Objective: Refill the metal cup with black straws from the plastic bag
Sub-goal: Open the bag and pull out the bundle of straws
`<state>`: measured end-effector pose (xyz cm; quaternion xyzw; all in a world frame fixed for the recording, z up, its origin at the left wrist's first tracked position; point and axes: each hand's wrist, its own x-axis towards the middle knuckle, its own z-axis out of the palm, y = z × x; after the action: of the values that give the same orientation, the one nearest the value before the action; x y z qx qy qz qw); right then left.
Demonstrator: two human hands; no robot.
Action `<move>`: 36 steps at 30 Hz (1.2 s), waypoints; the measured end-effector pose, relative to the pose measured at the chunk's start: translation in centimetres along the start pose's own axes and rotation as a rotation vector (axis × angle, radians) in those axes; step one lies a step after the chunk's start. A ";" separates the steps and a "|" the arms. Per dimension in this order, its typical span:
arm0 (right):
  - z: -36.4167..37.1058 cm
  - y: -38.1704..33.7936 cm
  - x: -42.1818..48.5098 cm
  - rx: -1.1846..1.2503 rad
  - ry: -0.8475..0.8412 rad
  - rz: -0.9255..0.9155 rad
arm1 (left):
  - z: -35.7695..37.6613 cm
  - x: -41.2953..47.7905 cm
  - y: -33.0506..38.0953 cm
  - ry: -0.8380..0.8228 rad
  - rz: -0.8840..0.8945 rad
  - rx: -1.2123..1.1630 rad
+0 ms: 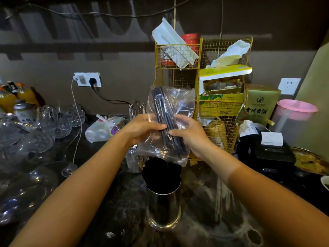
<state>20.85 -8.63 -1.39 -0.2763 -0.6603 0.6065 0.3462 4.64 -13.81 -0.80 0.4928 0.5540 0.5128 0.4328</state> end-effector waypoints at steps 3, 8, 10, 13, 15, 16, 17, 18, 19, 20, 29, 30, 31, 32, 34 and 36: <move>0.6 0.2 -0.1 -0.017 0.003 -0.115 | -0.1 -0.6 -0.4 0.104 0.100 0.035; 1.6 1.7 -0.9 0.063 -0.047 -0.168 | 0.5 -2.8 -1.1 0.139 0.198 0.019; 1.8 2.2 -1.3 0.051 -0.061 -0.189 | 0.5 -3.5 -1.6 0.139 0.210 0.016; 1.9 2.8 -1.8 0.029 -0.089 -0.214 | 0.5 -4.0 -2.2 0.118 0.231 0.042; 1.8 3.2 -2.0 0.024 -0.096 -0.208 | 0.6 -4.2 -2.5 0.091 0.233 0.057; 1.7 3.3 -2.1 0.010 -0.093 -0.206 | 0.6 -4.3 -2.5 0.078 0.232 0.058; 1.6 3.5 -2.2 -0.002 -0.090 -0.208 | 0.5 -4.4 -2.5 0.069 0.231 0.058; 1.6 3.6 -2.2 -0.008 -0.086 -0.216 | 0.4 -4.5 -2.5 0.062 0.228 0.055; 1.6 3.6 -2.2 -0.008 -0.085 -0.222 | 0.3 -4.6 -2.5 0.059 0.225 0.049; 1.5 3.5 -2.2 0.000 -0.084 -0.223 | 0.2 -4.7 -2.4 0.057 0.222 0.046; 1.2 2.4 -1.8 0.057 -0.081 -0.229 | -0.1 -5.0 -0.8 0.105 0.236 0.090; 1.2 2.1 -1.7 0.054 -0.076 -0.232 | -0.2 -5.0 -0.6 0.121 0.235 0.091; 0.9 1.3 -1.9 0.057 -0.066 -0.249 | -0.1 -5.1 -0.1 0.135 0.245 0.098; 0.6 0.5 -1.9 0.060 -0.060 -0.267 | 0.0 -5.2 0.5 0.145 0.254 0.105; 0.3 -0.8 -1.7 0.075 -0.055 -0.278 | -0.2 -5.1 1.4 0.170 0.261 0.104; 0.2 -1.9 -1.5 0.090 -0.056 -0.279 | -0.4 -5.1 2.4 0.187 0.271 0.116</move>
<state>21.68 -10.15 0.35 -0.1487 -0.6738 0.5890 0.4207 5.23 -18.89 1.48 0.5372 0.5490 0.5773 0.2772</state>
